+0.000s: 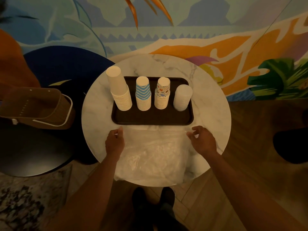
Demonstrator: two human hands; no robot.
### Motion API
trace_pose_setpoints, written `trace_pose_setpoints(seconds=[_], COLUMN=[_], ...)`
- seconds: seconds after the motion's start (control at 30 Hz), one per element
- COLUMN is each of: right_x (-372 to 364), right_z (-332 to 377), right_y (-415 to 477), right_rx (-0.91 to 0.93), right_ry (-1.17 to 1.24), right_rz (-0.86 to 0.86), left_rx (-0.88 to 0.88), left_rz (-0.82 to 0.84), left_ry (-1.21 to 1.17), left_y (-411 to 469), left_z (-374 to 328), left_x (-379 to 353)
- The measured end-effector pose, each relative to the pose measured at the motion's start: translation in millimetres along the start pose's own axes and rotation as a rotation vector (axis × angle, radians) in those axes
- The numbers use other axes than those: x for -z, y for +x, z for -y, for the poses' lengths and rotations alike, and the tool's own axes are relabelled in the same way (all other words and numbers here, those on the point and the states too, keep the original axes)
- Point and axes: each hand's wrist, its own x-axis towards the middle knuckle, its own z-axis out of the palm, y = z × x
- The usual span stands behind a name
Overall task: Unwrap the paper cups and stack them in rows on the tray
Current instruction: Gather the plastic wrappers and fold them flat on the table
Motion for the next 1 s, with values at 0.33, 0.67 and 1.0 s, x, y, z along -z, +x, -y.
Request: trace_pose_setpoints(seconds=[0.33, 0.67, 1.0], right_x=[-51.5, -99.2, -114.0], right_z=[46.8, 47.8, 51.0], right_y=[-60.9, -115.6, -122.5], right_rx=[0.550, 0.811, 0.768], right_ry=[-0.193, -0.458, -0.581], right_rz=[0.387, 0.542, 0.523], left_rx=[0.266, -0.117, -0.529], left_rz=[0.448, 0.324, 0.430], left_ry=[0.016, 0.246, 0.577], left_y=[-15.9, -85.7, -102.6], left_z=[35.4, 83.4, 114.6], left_x=[51.8, 68.9, 63.5])
